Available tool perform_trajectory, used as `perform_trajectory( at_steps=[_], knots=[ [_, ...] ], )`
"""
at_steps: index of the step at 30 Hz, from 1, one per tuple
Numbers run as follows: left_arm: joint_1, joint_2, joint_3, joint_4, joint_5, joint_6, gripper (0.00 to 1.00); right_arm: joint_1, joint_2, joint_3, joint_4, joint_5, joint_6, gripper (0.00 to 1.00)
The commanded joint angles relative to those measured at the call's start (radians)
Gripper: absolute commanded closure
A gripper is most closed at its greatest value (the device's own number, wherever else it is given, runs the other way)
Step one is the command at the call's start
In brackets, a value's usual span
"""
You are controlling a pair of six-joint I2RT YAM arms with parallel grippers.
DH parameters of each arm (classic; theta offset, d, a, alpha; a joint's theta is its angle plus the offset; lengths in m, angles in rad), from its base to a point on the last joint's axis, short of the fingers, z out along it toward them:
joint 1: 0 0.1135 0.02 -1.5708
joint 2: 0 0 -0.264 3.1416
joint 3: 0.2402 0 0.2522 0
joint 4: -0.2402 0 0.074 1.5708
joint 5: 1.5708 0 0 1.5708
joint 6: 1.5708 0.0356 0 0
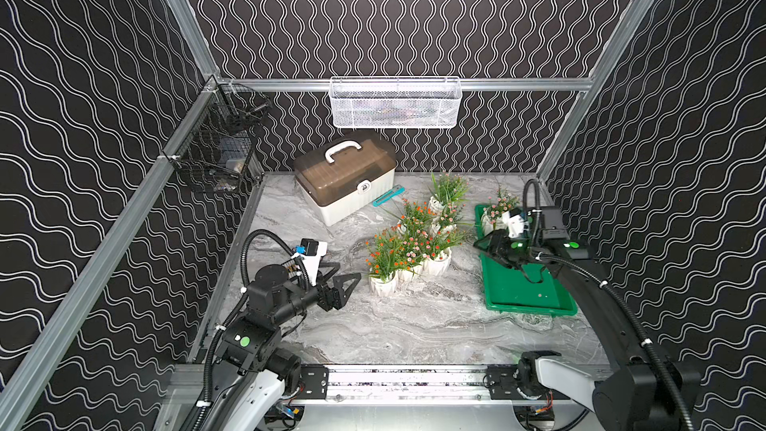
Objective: Put the potted gypsophila into the storage box
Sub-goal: Place the baby's breath potted plant at the storage box, then pick up the baby's breath potted plant from the center of the board.
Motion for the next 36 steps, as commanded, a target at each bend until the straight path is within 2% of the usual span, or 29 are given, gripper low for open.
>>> perform_trajectory(
  at_steps=[1, 11, 21, 31, 36],
  knots=[
    [0.003, 0.007, 0.009, 0.015, 0.057, 0.030, 0.15, 0.061, 0.029, -0.032, 0.018, 0.025, 0.008, 0.55],
    [0.002, 0.039, 0.030, -0.016, 0.068, 0.039, 0.15, 0.175, 0.182, -0.024, 0.098, 0.060, 0.030, 0.58],
    [0.002, 0.021, 0.028, -0.021, 0.046, 0.045, 0.15, 0.201, 0.316, 0.034, 0.137, 0.099, 0.045, 0.60],
    [0.002, 0.039, 0.041, -0.054, -0.004, 0.040, 0.15, 0.209, 0.385, 0.058, 0.160, 0.141, 0.053, 0.64],
    [0.003, 0.088, 0.058, -0.072, 0.031, 0.039, 0.15, 0.219, 0.404, 0.070, 0.163, 0.152, 0.052, 0.65]
  ],
)
